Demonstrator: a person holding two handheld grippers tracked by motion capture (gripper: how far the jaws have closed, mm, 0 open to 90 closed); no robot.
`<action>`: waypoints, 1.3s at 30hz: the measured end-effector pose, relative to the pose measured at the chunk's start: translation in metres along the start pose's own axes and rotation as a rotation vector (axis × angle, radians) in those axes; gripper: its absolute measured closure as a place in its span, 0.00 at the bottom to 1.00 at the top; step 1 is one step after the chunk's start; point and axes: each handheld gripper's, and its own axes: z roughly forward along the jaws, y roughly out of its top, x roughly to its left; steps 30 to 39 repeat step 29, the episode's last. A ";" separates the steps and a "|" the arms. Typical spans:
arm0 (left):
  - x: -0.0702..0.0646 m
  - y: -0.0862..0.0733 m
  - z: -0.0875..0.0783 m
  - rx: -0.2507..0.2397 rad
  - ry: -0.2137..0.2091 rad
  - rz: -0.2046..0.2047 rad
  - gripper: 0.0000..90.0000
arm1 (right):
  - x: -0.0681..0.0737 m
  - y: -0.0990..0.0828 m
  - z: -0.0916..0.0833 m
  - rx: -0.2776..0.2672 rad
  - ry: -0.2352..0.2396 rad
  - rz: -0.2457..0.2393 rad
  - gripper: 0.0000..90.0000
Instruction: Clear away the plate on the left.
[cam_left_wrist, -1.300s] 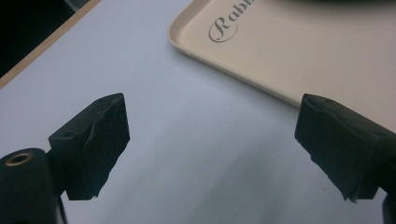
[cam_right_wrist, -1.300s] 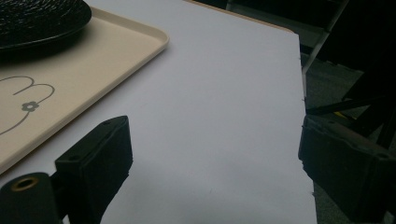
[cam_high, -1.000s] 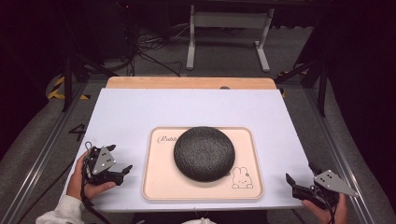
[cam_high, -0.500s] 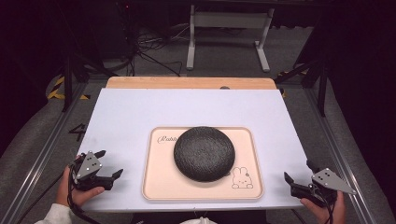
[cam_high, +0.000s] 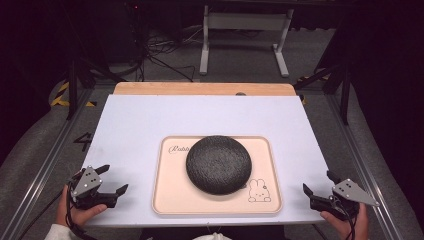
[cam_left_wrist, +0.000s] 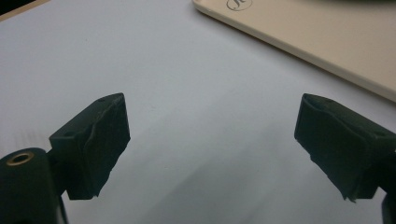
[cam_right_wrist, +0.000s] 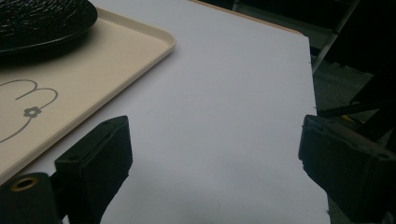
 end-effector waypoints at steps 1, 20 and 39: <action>0.000 0.000 0.000 -0.002 -0.002 -0.002 0.12 | 0.000 0.000 0.000 0.000 0.001 0.000 0.12; -0.003 0.003 0.003 0.006 -0.004 0.005 0.12 | -0.002 -0.001 0.001 -0.003 0.004 0.006 0.12; -0.005 0.005 0.006 0.014 -0.007 0.015 0.12 | -0.002 -0.001 0.001 -0.001 0.002 0.007 0.12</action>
